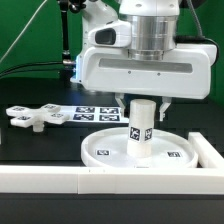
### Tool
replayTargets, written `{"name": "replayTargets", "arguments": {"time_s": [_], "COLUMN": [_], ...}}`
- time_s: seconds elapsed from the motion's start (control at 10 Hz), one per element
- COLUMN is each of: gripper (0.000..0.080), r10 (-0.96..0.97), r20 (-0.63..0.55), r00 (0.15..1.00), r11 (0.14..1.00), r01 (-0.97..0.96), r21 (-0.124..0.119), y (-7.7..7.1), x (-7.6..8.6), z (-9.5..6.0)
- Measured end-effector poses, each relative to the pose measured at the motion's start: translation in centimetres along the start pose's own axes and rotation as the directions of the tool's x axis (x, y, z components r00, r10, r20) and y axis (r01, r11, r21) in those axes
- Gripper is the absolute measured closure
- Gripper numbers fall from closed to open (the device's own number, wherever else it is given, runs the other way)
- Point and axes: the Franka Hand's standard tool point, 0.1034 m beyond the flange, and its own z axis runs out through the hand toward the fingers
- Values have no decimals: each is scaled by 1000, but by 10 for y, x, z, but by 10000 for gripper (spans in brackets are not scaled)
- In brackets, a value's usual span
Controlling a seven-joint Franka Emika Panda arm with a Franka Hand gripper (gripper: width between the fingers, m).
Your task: Assemble round table
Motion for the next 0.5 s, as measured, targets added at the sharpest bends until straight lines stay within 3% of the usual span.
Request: {"name": "replayTargets", "arguments": {"time_s": [0.2, 0.5], "gripper": [393, 393], "r10": [222, 365], "r20": [30, 37], "r00": [975, 930], "r11": [974, 930], "r01": [-223, -366], "r21": [44, 40], "y": [1, -1], "x": [1, 0], "z": [0, 0]}}
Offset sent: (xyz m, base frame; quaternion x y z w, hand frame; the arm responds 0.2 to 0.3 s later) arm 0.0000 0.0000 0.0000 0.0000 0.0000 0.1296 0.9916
